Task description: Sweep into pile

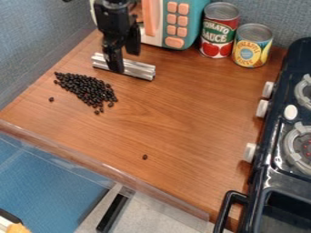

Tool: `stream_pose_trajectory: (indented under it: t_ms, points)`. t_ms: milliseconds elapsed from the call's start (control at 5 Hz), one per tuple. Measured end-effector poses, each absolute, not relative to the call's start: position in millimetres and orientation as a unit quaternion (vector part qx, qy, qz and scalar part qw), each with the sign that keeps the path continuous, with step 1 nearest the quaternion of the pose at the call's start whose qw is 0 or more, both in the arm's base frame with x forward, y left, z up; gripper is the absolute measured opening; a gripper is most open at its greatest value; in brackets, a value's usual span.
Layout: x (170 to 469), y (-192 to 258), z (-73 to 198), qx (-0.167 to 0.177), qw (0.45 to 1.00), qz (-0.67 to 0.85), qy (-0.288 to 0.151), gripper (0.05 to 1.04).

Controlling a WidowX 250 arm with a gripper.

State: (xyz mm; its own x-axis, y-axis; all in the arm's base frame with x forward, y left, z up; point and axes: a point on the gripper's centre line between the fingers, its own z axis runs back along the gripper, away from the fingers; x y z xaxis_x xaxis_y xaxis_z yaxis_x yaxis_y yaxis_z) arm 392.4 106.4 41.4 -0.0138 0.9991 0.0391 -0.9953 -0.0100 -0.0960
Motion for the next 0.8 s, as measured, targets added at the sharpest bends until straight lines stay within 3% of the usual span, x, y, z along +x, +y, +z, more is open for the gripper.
stream_pose_trajectory:
  t_ms: [800]
  points:
    - [405.4,111.1,37.4,-0.029,0.685,0.725,-0.067,1.000]
